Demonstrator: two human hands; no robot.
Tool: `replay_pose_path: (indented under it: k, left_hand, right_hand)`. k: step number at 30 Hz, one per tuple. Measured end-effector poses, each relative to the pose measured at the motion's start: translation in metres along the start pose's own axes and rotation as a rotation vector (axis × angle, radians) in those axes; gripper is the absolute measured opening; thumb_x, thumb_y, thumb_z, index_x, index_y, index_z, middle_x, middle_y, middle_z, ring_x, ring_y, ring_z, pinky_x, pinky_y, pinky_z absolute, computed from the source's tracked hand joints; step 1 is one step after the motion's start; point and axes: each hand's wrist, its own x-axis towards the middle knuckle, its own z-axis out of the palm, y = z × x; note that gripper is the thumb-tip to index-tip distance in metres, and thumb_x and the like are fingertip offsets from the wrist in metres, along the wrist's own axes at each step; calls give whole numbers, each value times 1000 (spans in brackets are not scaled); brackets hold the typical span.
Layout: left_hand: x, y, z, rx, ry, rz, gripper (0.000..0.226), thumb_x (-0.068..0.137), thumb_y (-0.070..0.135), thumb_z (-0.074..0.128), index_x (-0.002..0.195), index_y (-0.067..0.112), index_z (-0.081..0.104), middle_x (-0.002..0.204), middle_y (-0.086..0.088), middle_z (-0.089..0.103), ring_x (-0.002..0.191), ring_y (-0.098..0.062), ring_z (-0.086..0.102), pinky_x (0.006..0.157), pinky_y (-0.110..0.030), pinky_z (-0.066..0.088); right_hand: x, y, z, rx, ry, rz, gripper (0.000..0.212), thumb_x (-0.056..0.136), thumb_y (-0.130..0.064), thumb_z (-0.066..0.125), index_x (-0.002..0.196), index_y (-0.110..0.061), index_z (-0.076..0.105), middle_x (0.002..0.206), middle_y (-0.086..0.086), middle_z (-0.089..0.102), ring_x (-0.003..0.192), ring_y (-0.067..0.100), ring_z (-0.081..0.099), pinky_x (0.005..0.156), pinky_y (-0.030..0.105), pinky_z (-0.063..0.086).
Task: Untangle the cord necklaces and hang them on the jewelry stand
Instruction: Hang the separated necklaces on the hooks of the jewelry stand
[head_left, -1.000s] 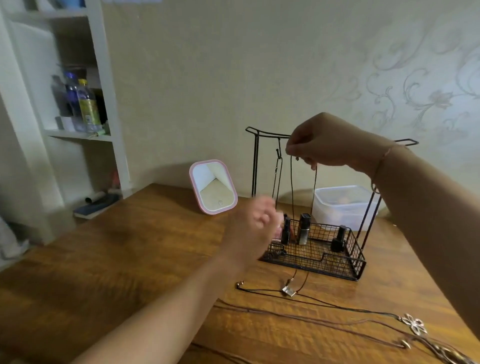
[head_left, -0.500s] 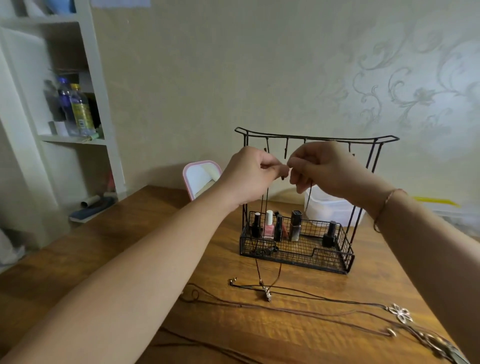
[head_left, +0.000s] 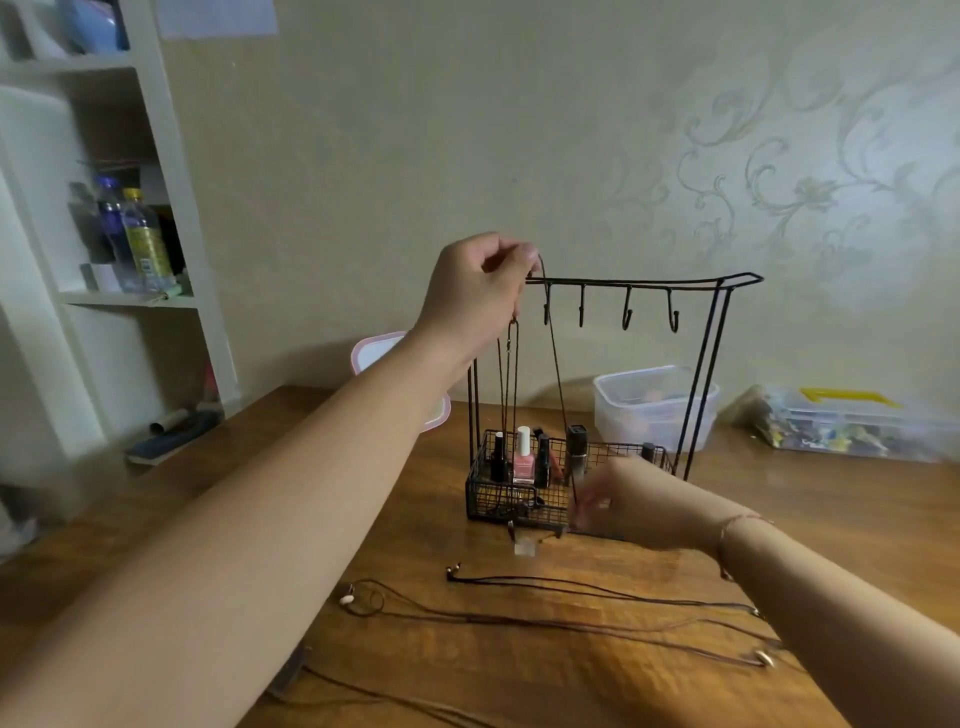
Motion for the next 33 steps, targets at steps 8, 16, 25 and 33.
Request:
replay_pose_path:
  k: [8, 16, 25, 33]
  left_hand:
    - [17, 7, 19, 312, -168, 134, 14, 90, 24, 70, 95, 12, 78, 53, 24, 55, 42, 8, 48, 47, -4, 30]
    - [34, -11, 24, 611, -97, 166, 8, 86, 24, 73, 91, 21, 79, 90, 3, 76, 90, -20, 68, 91, -36, 50]
    - [37, -23, 22, 742, -35, 167, 10, 94, 27, 64, 92, 27, 74, 80, 12, 63, 85, -13, 51, 84, -33, 27]
    - [24, -39, 23, 889, -41, 256, 18, 90, 20, 60, 102, 28, 70, 89, 10, 72, 100, -19, 58, 75, -33, 16]
  right_hand:
    - [5, -43, -79, 1032, 588, -97, 43, 89, -35, 60, 127, -14, 60, 116, 4, 70, 108, 16, 67, 91, 35, 52]
    - [28, -66, -64, 1078, 625, 115, 13, 99, -14, 54, 102, -7, 64, 70, 7, 67, 67, 21, 68, 75, 41, 62]
    - [37, -55, -46, 1049, 695, 155, 20, 102, -19, 49, 97, -10, 66, 61, 6, 65, 53, 17, 65, 53, 31, 55]
    - [43, -45, -14, 624, 608, 201, 26, 102, -25, 46, 98, -12, 68, 65, -1, 61, 45, 8, 48, 40, 16, 38]
